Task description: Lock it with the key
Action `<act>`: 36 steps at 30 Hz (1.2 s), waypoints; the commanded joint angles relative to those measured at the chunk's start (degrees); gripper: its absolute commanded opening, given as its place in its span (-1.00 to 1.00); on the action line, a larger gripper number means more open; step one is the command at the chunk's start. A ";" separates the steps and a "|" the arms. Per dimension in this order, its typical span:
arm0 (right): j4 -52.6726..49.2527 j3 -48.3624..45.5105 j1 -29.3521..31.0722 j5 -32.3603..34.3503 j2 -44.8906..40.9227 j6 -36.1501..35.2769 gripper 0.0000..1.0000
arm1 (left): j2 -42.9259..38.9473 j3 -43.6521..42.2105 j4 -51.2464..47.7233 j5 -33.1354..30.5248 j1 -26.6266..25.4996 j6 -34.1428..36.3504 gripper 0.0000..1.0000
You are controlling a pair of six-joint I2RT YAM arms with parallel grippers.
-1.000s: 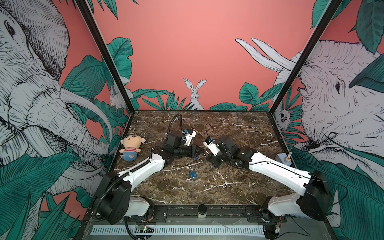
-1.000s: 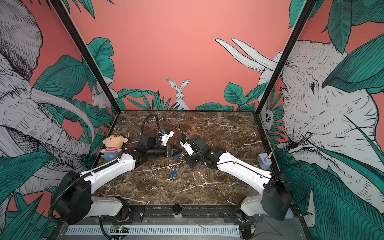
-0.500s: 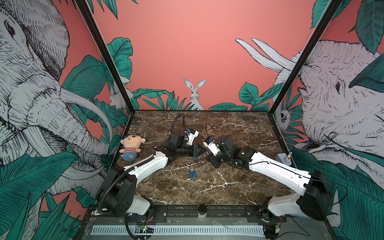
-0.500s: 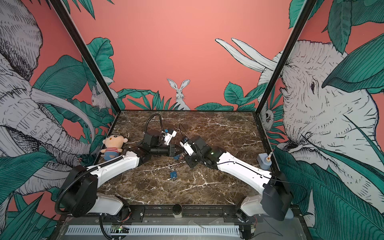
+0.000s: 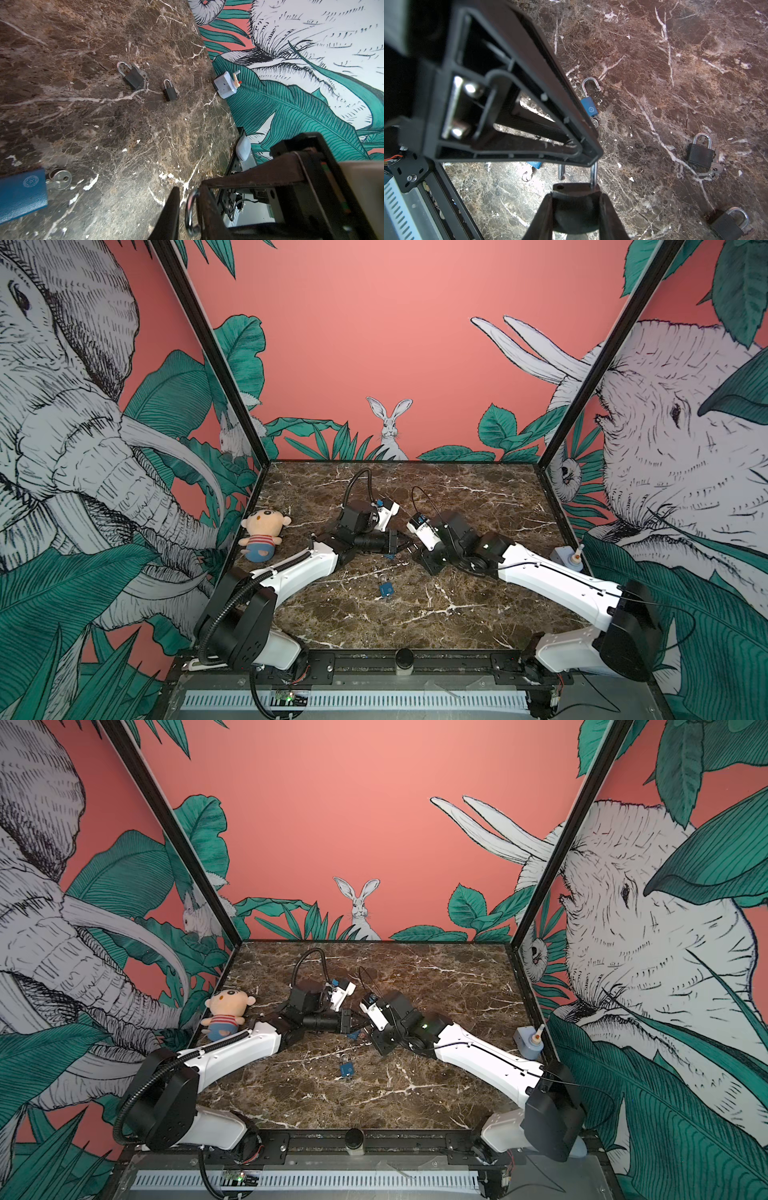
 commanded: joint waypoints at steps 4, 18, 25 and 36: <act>2.23 2.64 -0.38 -0.49 -0.53 -0.12 -0.81 | 0.12 0.86 1.23 0.96 -0.23 0.12 -0.57; 3.08 2.67 -0.48 -0.52 -0.32 0.14 -0.81 | 0.48 0.33 1.63 1.69 -0.25 -0.22 -0.72; 3.49 2.56 -0.65 -0.40 -0.68 0.15 -0.81 | 1.40 0.64 1.82 2.90 -0.23 -0.64 -1.00; 15.79 -8.86 -9.40 -14.17 -10.37 10.38 0.11 | 0.73 -0.64 11.95 1.04 -0.20 -9.58 -1.00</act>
